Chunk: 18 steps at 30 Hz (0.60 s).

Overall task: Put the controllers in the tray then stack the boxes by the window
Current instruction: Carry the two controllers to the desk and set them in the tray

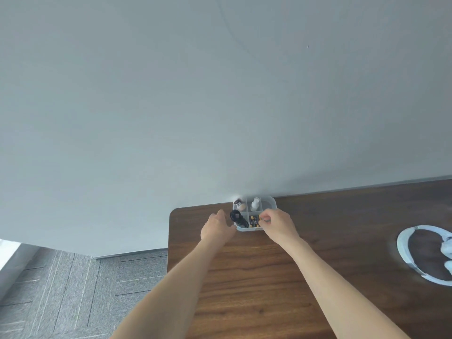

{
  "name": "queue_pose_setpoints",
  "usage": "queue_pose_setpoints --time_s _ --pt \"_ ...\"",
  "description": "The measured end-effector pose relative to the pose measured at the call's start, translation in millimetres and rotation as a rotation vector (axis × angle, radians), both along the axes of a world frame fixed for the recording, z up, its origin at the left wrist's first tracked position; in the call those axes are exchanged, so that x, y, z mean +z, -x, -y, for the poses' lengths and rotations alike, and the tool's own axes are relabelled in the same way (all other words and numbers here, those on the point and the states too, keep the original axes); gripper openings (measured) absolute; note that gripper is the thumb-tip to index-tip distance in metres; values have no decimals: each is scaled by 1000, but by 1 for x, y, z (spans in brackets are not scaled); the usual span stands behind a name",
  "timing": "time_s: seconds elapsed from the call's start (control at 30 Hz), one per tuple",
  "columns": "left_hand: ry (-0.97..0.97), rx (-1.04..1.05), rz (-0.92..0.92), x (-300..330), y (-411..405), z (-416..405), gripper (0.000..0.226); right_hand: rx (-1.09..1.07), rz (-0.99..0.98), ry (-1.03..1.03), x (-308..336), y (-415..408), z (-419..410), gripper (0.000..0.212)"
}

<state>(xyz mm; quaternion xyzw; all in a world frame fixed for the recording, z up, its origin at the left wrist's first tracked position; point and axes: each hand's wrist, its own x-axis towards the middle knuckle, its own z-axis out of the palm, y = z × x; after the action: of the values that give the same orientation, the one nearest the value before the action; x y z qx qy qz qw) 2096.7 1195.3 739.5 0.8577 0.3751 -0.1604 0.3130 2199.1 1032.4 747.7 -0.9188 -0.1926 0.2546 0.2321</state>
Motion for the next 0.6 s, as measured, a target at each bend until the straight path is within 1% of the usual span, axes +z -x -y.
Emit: queue_pose_setpoints --time_s 0.1,0.23,0.3,0.43,0.6 --pt "-64 -74 -26 19 17 1 41 56 24 7 21 13 -3 25" --pt "-110 -72 3 44 50 0 40 177 67 32 45 37 -16 15" --pt "-130 -43 26 52 75 -3 40 235 76 19 51 55 -27 13" --pt "-153 49 52 59 145 -12 39 381 105 4 58 105 -56 23" --pt "-155 236 41 70 260 -28 41 607 77 5 75 202 -97 26"
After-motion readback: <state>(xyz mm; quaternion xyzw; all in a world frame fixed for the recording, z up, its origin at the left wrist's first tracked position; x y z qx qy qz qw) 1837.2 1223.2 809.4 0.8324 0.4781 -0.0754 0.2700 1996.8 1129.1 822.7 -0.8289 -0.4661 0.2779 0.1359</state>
